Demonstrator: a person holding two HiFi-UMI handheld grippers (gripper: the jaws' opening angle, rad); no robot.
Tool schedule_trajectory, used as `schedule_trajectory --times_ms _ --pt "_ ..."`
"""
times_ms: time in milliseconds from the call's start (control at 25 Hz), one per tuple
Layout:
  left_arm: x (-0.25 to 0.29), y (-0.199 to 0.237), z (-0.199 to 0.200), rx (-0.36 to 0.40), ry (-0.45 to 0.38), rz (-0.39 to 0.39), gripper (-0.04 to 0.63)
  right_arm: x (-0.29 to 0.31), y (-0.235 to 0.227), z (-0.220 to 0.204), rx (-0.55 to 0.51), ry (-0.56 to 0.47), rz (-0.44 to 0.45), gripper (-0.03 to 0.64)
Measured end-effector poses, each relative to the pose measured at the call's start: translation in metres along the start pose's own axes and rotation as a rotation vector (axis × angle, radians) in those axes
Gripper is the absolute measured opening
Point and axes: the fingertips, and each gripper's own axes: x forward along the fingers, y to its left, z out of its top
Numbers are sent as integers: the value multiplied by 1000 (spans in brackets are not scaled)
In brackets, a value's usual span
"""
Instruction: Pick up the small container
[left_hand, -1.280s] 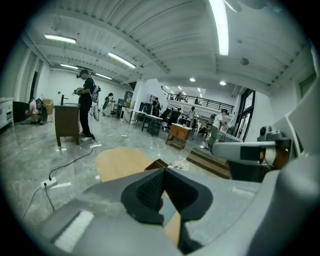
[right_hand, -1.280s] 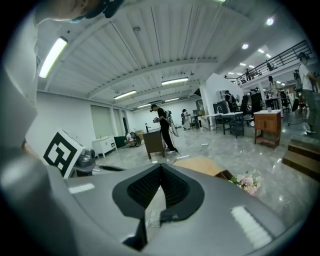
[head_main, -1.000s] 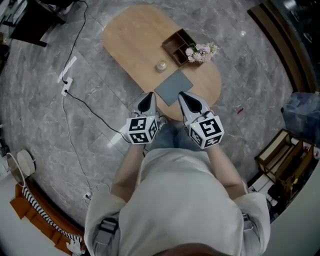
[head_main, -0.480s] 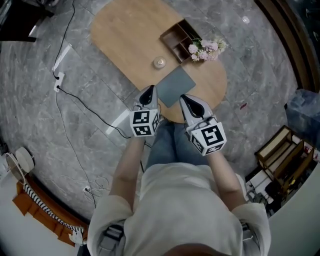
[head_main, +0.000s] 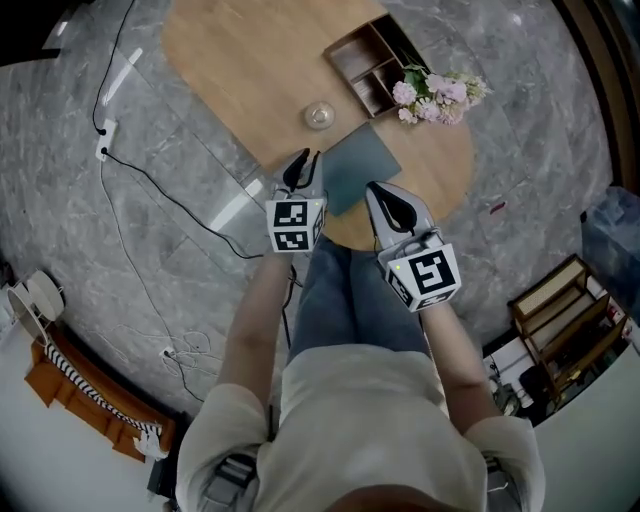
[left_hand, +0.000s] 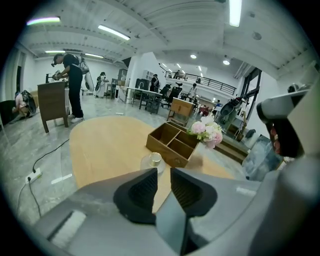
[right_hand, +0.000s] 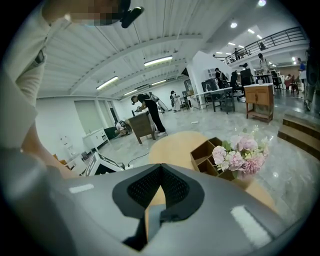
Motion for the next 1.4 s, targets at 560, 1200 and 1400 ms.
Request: schedule_trajectory --times_ms 560,1200,1400 --pt "105 32 -34 83 35 23 338 38 -47 -46 60 44 14 -2" --pt "151 40 -33 186 70 58 358 49 -62 -77 127 71 20 -2" --pt "150 40 -32 194 69 65 351 47 -61 -78 130 69 11 -2"
